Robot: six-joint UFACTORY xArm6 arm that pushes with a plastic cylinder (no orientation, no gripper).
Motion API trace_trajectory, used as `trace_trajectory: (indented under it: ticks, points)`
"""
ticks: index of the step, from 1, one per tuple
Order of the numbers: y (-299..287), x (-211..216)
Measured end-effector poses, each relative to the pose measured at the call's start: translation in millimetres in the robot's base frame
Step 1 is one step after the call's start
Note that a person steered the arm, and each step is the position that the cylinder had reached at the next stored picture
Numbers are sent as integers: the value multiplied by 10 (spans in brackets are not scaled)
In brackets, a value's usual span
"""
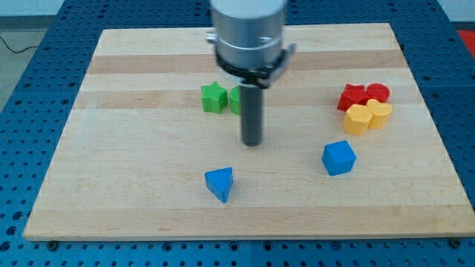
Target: Drag blue cube towards left side of the board
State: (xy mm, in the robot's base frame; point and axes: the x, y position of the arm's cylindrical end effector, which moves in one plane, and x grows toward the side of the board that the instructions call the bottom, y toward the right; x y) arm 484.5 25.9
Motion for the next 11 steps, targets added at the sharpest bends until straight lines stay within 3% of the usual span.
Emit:
trace_trajectory:
  ticks: [2, 3, 4, 5, 6, 8, 9, 11]
  points:
    - [374, 689]
    - [872, 1021]
    - [1532, 1012]
    - [1616, 760]
    - [1456, 585]
    - [391, 513]
    - [153, 553]
    - [1396, 590]
